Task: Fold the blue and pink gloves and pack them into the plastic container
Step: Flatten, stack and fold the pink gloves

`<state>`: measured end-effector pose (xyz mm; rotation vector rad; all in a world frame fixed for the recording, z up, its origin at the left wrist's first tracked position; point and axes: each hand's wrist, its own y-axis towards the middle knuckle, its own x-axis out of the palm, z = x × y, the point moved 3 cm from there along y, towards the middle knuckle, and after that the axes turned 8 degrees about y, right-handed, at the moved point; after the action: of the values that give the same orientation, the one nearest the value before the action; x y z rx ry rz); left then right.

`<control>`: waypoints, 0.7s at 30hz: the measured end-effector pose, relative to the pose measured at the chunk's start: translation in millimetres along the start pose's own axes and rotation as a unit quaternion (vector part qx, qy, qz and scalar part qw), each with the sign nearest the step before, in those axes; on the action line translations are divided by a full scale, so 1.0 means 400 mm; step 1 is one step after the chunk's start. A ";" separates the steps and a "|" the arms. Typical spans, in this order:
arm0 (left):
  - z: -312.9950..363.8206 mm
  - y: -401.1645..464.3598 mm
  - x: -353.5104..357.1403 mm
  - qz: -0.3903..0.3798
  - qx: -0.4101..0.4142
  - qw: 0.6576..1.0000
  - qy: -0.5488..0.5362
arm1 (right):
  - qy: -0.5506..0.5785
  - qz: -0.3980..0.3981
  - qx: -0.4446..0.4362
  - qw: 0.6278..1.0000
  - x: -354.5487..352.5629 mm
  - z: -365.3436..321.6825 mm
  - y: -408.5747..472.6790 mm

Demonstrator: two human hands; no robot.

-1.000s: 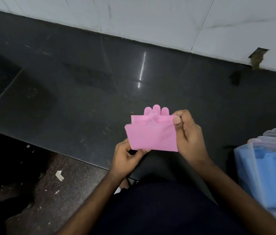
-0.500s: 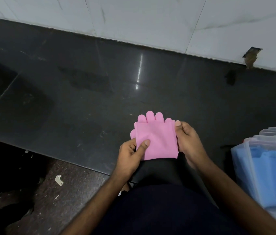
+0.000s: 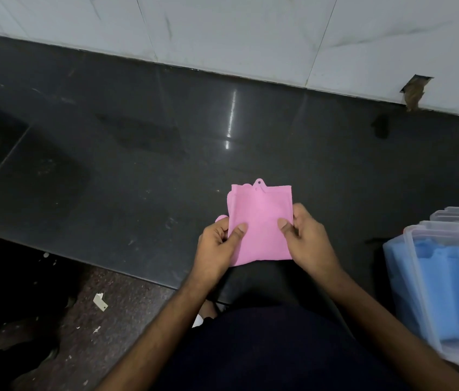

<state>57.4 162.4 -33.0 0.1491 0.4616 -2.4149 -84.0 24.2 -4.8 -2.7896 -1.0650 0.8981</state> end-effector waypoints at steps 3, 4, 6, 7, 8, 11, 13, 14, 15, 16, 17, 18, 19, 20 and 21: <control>0.002 0.004 -0.014 0.002 -0.014 1.000 0.001 | -0.063 0.041 -0.066 0.995 0.004 -0.021 0.002; -0.004 0.004 -0.023 0.015 -0.016 0.999 0.031 | -0.082 0.050 -0.089 0.991 0.006 -0.028 0.002; -0.011 0.002 -0.033 0.032 -0.016 0.994 0.107 | -0.109 0.056 -0.114 0.986 0.013 -0.039 0.002; -0.012 0.000 -0.034 0.036 -0.019 0.990 0.134 | -0.120 0.055 -0.119 0.984 0.017 -0.041 0.005; -0.012 -0.001 -0.034 0.040 -0.022 0.987 0.153 | -0.132 0.052 -0.119 0.983 0.023 -0.042 0.009; -0.005 0.000 -0.033 0.053 -0.026 0.980 0.192 | -0.168 0.036 -0.072 0.982 0.036 -0.033 0.037; 0.002 0.003 -0.033 0.055 -0.029 0.975 0.214 | -0.181 0.027 -0.032 0.983 0.042 -0.027 0.059; 0.007 0.005 -0.033 0.057 -0.030 0.972 0.226 | -0.181 0.023 -0.022 0.983 0.044 -0.026 0.069; 0.011 0.009 -0.033 0.060 -0.030 0.969 0.238 | -0.182 0.020 -0.014 0.983 0.046 -0.025 0.078; 0.014 0.013 -0.033 0.060 -0.030 0.966 0.251 | -0.184 0.017 -0.006 0.983 0.046 -0.025 0.087; 0.017 0.018 -0.033 0.059 -0.032 0.963 0.261 | -0.191 0.015 0.000 0.981 0.046 -0.024 0.093; 0.019 0.022 -0.033 0.057 -0.036 0.961 0.267 | -0.207 0.014 0.004 0.978 0.045 -0.024 0.097; 0.019 0.026 -0.033 0.052 -0.041 0.961 0.269 | -0.231 0.018 0.003 0.973 0.044 -0.024 0.099; 0.019 0.029 -0.034 0.047 -0.047 0.961 0.267 | -0.258 0.028 -0.003 0.966 0.041 -0.028 0.097; 0.018 0.032 -0.035 0.041 -0.056 0.963 0.262 | -0.277 0.046 -0.017 0.960 0.037 -0.033 0.093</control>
<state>76.3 158.9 -27.0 0.7533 0.8078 -2.2440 -45.8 7.2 -9.4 -2.6902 -0.9976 1.7584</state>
